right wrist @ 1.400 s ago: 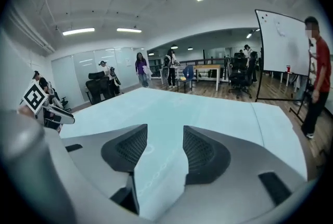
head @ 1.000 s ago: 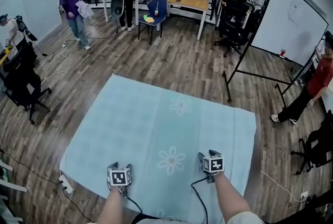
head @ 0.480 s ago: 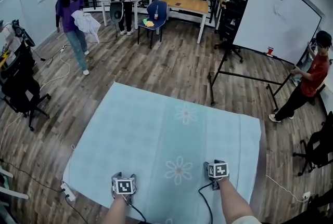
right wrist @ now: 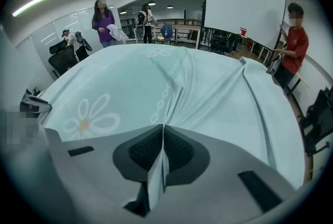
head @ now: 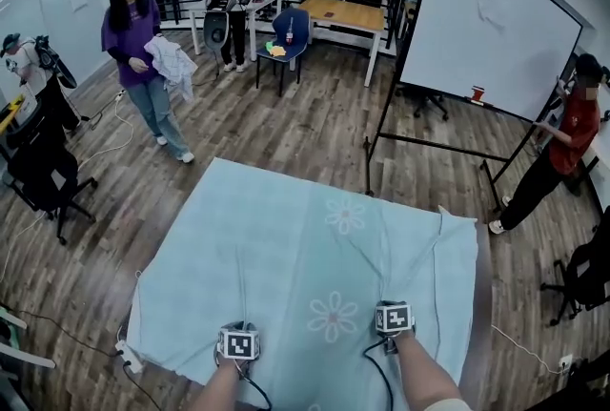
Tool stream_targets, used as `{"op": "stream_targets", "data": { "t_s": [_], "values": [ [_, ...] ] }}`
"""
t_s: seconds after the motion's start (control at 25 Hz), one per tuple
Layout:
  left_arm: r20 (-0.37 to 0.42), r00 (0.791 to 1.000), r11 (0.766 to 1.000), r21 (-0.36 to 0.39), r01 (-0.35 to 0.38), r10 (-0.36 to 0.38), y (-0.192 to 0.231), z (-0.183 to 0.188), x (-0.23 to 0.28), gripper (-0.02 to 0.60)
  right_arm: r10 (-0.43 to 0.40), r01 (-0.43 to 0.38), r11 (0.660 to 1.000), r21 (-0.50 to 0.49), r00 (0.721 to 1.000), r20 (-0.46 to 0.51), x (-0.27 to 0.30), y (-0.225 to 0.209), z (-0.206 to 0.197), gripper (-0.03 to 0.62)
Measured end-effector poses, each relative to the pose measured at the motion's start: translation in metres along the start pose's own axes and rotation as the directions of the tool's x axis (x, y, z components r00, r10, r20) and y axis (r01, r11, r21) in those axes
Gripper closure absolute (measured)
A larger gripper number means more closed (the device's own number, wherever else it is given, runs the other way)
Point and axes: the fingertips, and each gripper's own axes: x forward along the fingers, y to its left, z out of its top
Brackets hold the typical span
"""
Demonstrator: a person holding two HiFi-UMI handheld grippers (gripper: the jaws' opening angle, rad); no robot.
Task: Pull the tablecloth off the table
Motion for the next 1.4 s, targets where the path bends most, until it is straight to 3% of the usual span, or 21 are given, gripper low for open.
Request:
{"op": "stream_targets", "data": {
  "t_s": [0.12,0.32,0.6,1.04,1.4],
  "values": [
    [-0.027,0.999,1.000,-0.002,0.030,-0.030,-0.009,0.004,-0.001,0.569,-0.030,0.031,0.999,-0.021,0.999,0.039,-0.001,-0.002,0.003,0.577],
    [-0.009,0.998,0.998,-0.006,0.063,-0.063,-0.010,0.005,-0.011,0.572,-0.056,0.051,0.998,0.043,0.990,0.127,-0.012,0.001,0.006,0.579],
    [0.081,0.992,0.995,0.009,0.101,-0.101,-0.024,0.020,-0.038,0.572,0.018,-0.031,0.998,0.047,0.968,0.249,-0.053,0.020,0.022,0.579],
    [0.230,0.969,0.996,0.002,0.092,-0.090,-0.069,0.031,-0.092,0.572,0.134,-0.142,0.990,-0.008,0.910,0.393,-0.116,0.049,0.015,0.579],
    [0.369,0.925,0.996,0.043,0.080,-0.090,-0.126,0.022,-0.156,0.572,0.226,-0.218,0.973,-0.077,0.831,0.508,-0.196,0.068,-0.006,0.579]
  ]
}}
